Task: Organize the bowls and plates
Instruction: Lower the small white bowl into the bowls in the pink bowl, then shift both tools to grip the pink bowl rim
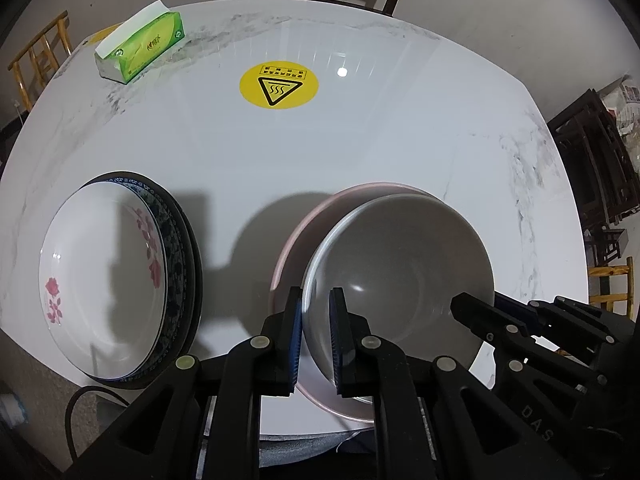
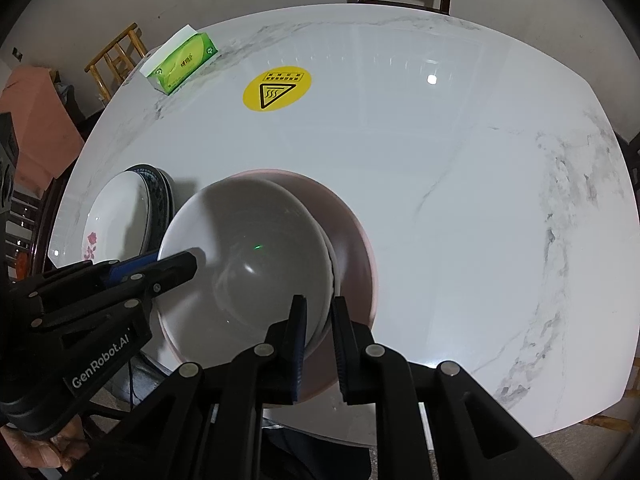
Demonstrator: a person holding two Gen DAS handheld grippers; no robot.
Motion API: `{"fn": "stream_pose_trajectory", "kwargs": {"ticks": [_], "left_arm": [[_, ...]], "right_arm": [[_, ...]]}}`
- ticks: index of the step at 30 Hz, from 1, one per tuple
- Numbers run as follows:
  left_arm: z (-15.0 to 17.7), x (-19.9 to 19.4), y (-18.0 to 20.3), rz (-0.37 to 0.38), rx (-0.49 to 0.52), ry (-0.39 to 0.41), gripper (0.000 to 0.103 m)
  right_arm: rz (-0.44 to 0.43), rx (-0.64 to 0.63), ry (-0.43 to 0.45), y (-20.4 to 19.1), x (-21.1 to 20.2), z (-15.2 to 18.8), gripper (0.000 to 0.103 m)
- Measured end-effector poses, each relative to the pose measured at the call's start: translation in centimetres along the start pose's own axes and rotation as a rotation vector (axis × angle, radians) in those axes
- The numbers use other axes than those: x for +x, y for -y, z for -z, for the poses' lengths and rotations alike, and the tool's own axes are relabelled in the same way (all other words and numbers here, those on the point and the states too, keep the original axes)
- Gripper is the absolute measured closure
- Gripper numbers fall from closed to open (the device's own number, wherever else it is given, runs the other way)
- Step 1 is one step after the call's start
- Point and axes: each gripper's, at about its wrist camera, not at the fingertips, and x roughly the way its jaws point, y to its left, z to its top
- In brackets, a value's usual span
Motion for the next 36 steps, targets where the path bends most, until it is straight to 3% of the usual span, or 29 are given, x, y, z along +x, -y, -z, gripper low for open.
{"fn": "stream_pose_trajectory", "kwargs": {"ticks": [12, 21, 30, 36], "left_arm": [[0.2, -0.4, 0.0, 0.025, 0.013, 0.026, 0.093], [0.4, -2.2, -1.1, 0.106, -0.021, 0.083, 0.087], [1.0, -3.9, -3.7, 0.158, -0.099, 0.114, 0.081], [1.8, -3.6, -5.4, 0.192, -0.169, 0.088, 0.08]], "right_arm": [[-0.015, 0.01, 0.007, 0.3, -0.2, 0.1, 0.086], [-0.036, 0.032, 0.036, 0.7, -0.8, 0.4, 0.084], [-0.051, 0.078, 0.117, 2.2, -3.7, 1.4, 0.084], [-0.077, 0.128, 0.124, 3.3, -4.0, 2.2, 0.084]]}}
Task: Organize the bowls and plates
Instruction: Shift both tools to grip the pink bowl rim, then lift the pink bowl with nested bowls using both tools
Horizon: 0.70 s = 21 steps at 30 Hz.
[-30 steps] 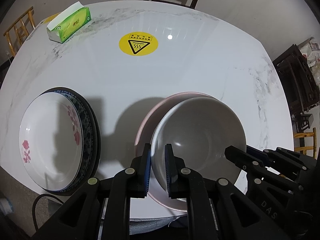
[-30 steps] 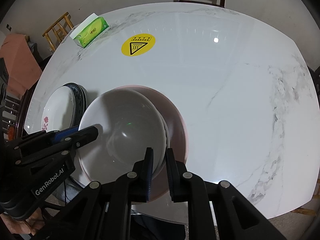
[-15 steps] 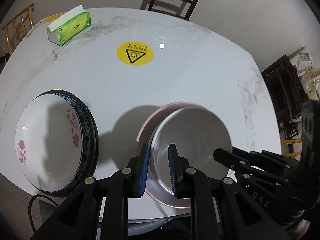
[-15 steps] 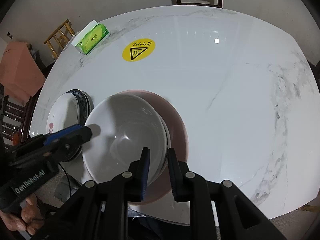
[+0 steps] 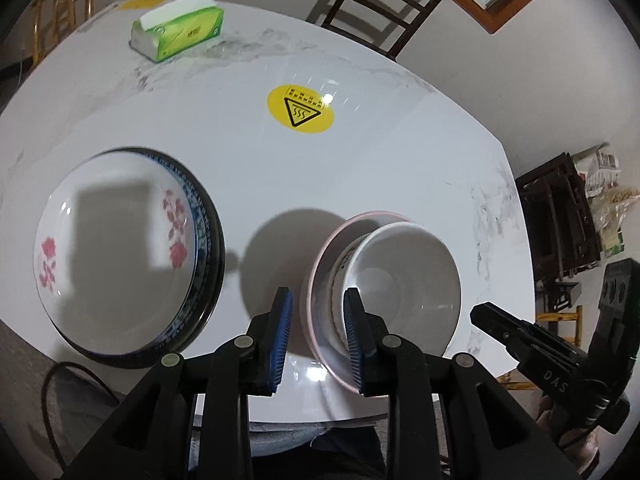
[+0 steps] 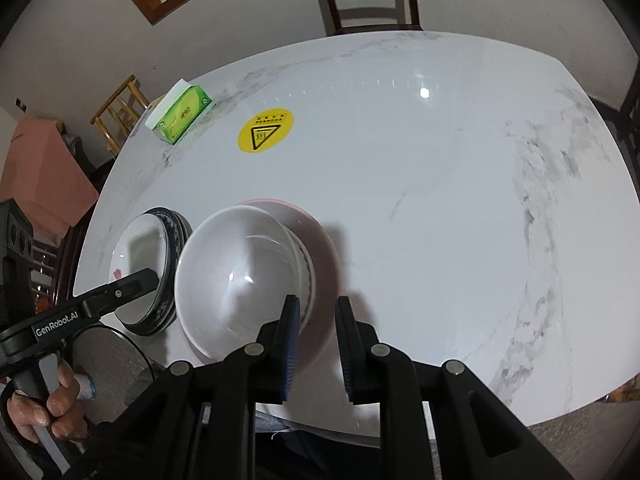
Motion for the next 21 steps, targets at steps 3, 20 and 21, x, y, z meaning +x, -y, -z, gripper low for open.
{"fn": "stream_pose_trajectory", "kwargs": {"ticks": [3, 20, 21], "left_arm": [[0.3, 0.4, -0.5, -0.01, -0.018, -0.017, 0.08], [1.0, 3.9, -1.0, -0.047, -0.046, -0.089, 0.08], [1.0, 4.1, -1.0, -0.049, -0.048, -0.092, 0.08]], "right_arm": [[0.008, 0.017, -0.007, 0.4, 0.3, 0.4, 0.084], [0.063, 0.031, -0.106, 0.3, 4.0, 0.9, 0.084], [0.065, 0.028, -0.112, 0.2, 4.2, 0.8, 0.084]]}}
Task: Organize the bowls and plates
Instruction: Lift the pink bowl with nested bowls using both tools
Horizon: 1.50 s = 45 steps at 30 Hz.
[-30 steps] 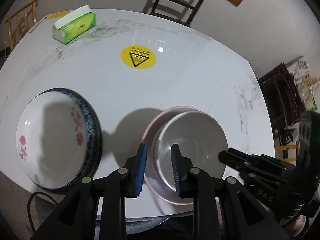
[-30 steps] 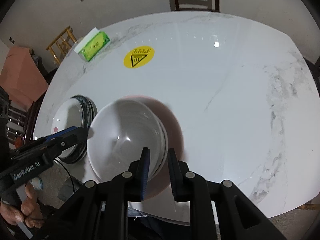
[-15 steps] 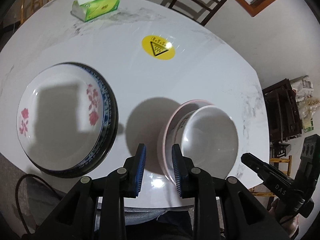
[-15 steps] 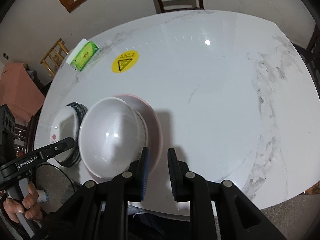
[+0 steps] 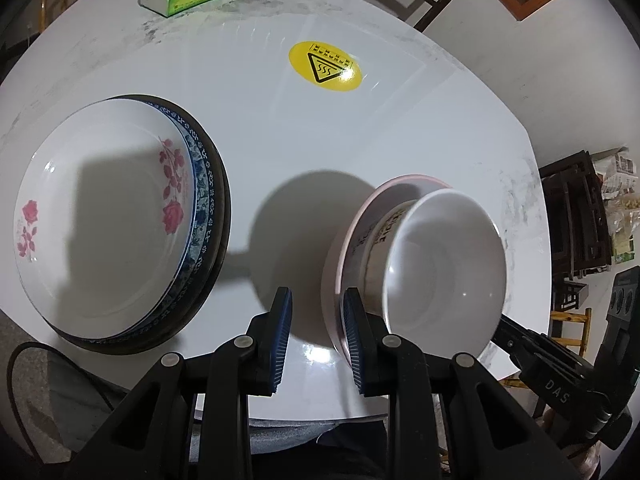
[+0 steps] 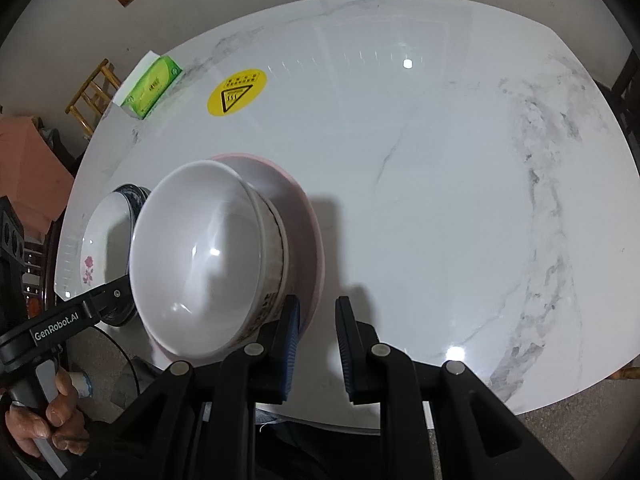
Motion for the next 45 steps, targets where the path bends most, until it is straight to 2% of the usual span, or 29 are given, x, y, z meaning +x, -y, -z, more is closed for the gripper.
{"fn": "stream_pose_trajectory", "kwargs": {"ticks": [9, 14, 19, 21, 26, 29, 45], "left_arm": [[-0.2, 1.3, 0.4, -0.018, 0.002, -0.007, 0.079], [-0.4, 1.7, -0.3, -0.024, -0.027, -0.01, 0.069], [-0.2, 1.7, -0.3, -0.041, -0.016, 0.0, 0.068], [-0.2, 1.6, -0.3, -0.039, -0.017, 0.008, 0.071], [0.0, 1.6, 0.6, -0.015, 0.0, 0.028, 0.09], [0.0, 1.6, 1.2, -0.017, 0.013, 0.037, 0.098], [-0.1, 1.5, 1.1, -0.025, 0.021, 0.045, 0.098]], "right_arm": [[0.026, 0.009, -0.023, -0.3, 2.0, -0.5, 0.084], [0.04, 0.005, -0.027, -0.5, 2.1, -0.8, 0.084], [0.076, -0.017, -0.02, -1.0, 2.1, -0.7, 0.084], [0.068, -0.013, -0.02, -0.9, 2.2, -0.7, 0.084], [0.03, 0.021, -0.024, -0.3, 2.2, -0.7, 0.09], [0.039, 0.023, -0.017, -0.5, 2.2, -0.6, 0.09], [0.049, 0.029, -0.01, -0.7, 2.1, -0.5, 0.091]]}}
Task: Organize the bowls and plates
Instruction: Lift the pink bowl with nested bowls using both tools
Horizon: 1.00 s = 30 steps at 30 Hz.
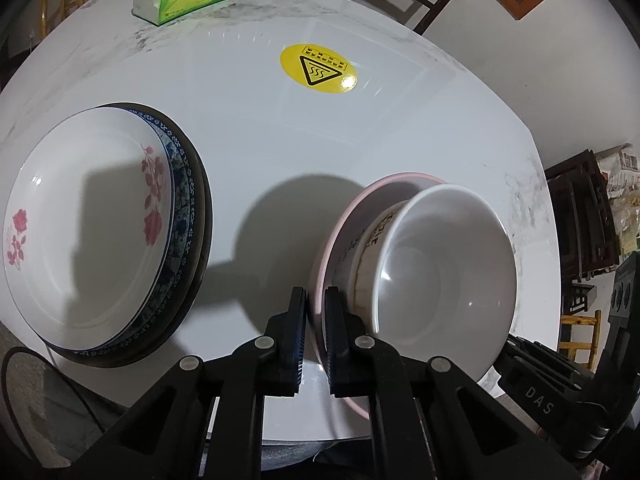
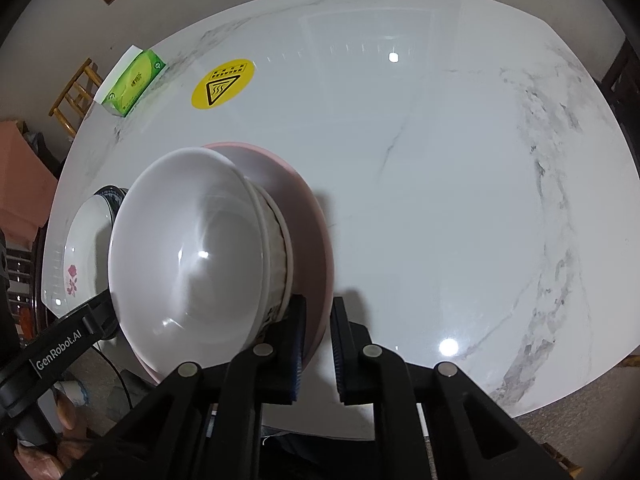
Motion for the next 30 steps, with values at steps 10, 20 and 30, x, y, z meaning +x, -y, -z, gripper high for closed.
{"fn": "stream_pose_trajectory", "kwargs": {"ticks": [10, 20, 30], "left_arm": [[0.0, -0.3, 0.2, -0.004, 0.006, 0.006, 0.098], [-0.1, -1.2, 0.1, -0.005, 0.01, 0.021, 0.098], [-0.3, -2.2, -0.1, -0.011, 0.011, 0.036, 0.098]], "right_arm": [[0.002, -0.004, 0.007, -0.2, -0.1, -0.1, 0.091], [0.003, -0.02, 0.014, -0.6, -0.7, -0.5, 0.091], [0.002, -0.042, 0.023, -1.4, -1.4, -0.7, 0.091]]}}
